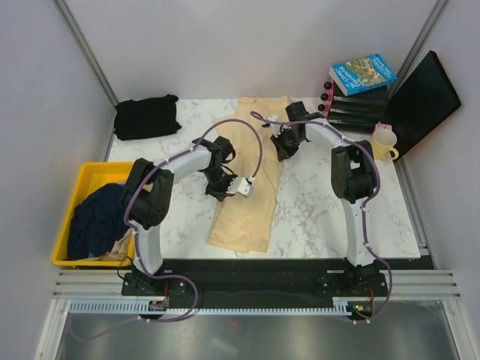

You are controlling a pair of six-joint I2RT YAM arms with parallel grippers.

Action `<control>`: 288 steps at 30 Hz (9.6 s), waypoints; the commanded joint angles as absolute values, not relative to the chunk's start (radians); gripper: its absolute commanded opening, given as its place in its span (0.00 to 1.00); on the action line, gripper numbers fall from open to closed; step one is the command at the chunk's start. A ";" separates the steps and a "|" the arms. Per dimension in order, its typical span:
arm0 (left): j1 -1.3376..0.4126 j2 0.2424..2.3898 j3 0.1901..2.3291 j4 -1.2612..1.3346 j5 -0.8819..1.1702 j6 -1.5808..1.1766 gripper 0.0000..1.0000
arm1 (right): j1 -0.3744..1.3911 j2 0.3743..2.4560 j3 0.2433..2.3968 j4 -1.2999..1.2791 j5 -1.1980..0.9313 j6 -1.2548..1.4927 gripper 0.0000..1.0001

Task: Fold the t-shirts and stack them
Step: Rotate the tshirt 100 degrees, then grab the bottom of the folded rectangular tshirt with both arms, then fold the folded rectangular tshirt in 1/3 of the way

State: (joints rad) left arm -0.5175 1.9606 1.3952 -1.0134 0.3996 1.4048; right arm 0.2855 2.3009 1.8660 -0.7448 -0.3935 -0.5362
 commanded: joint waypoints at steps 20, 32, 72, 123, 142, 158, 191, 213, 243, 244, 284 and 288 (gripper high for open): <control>-0.403 2.054 1.470 0.130 0.106 1.100 0.02 | 0.253 2.206 1.956 -0.469 -0.006 -0.321 0.00; -0.328 1.945 1.413 0.316 -0.132 0.997 0.02 | 0.258 2.447 2.109 -0.476 -0.118 -0.247 0.00; -0.308 1.852 1.339 0.253 -0.241 1.022 0.02 | 0.330 2.453 2.099 -0.506 -0.178 -0.268 0.00; -0.339 1.462 0.812 0.134 0.484 1.287 0.38 | 0.437 1.674 1.146 -0.388 0.003 -0.744 0.84; -0.483 1.223 0.454 -0.204 0.882 2.018 0.93 | 0.871 1.227 0.592 -0.287 -0.069 -1.123 0.90; -0.529 1.282 0.419 -0.281 0.908 2.209 0.93 | 0.969 1.215 0.522 -0.284 -0.087 -1.017 0.87; -0.534 1.433 0.575 -0.403 0.784 2.187 0.38 | 0.970 1.327 0.564 -0.271 -0.061 -0.973 0.19; -0.549 1.408 0.844 -0.407 0.778 1.623 0.02 | 0.839 1.388 0.890 -0.463 -0.127 -0.822 0.00; -0.403 1.854 1.282 -0.123 0.584 1.440 0.02 | 0.534 1.841 1.330 -0.259 0.087 -0.927 0.00; -0.403 1.867 1.293 -0.118 0.583 1.437 0.02 | 0.531 1.848 1.330 -0.253 0.089 -0.927 0.00; -0.388 2.011 1.292 0.445 0.316 1.290 0.68 | 0.456 2.059 1.470 0.071 0.468 -0.831 0.98; -0.385 1.938 1.267 0.396 0.291 1.273 0.75 | 0.449 2.007 1.474 0.055 0.544 -0.810 0.97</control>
State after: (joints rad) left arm -0.3630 2.0418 1.2911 0.3088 0.3271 1.3342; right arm 0.4522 2.0838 1.4620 0.0090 0.4217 -0.8612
